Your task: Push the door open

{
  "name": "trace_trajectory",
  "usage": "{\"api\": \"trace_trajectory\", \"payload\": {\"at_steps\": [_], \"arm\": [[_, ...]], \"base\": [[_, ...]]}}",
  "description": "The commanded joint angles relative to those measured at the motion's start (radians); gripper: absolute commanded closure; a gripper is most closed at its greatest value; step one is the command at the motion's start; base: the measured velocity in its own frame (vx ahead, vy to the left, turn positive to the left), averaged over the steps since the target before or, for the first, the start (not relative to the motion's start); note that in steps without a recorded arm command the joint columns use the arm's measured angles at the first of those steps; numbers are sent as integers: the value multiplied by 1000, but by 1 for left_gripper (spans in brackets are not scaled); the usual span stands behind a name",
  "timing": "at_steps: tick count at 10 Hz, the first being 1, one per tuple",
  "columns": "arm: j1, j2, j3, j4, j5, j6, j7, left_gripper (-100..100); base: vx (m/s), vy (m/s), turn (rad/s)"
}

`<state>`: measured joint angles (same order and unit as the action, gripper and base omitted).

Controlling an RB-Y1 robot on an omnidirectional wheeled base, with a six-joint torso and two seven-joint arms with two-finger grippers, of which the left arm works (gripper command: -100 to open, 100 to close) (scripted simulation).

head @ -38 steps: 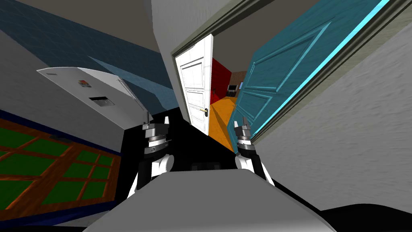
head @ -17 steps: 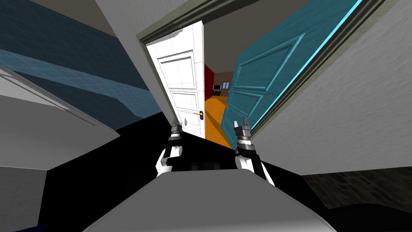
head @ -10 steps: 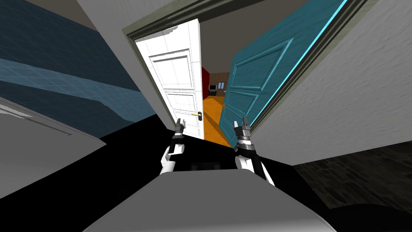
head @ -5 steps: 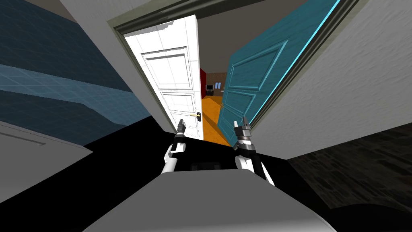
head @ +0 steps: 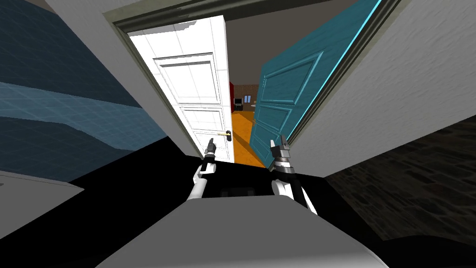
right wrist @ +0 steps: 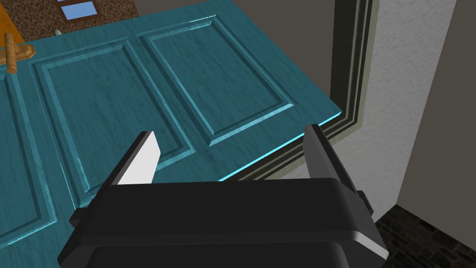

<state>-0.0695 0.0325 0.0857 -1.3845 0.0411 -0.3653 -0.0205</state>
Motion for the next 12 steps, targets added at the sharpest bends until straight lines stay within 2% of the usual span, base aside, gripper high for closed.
{"api": "trace_trajectory", "payload": {"at_steps": [1,4,5,9,10,11,12], "arm": [[-7,-2,0,31,-1,0,-3,-100],[-69,-11,11,134,-4,4,-16,-100],[-69,-11,11,143,-4,4,-16,-100],[-141,-25,23,274,-7,9,-31,-100],[-157,-29,25,300,-7,10,-34,-100],[-157,-29,25,302,-7,10,-34,-100],[-170,-33,27,327,-8,11,-37,-100]], "base": [[34,84,-76],[37,98,-158],[19,94,-62],[24,101,-145],[18,109,-150],[20,70,-28],[22,56,-57]]}}
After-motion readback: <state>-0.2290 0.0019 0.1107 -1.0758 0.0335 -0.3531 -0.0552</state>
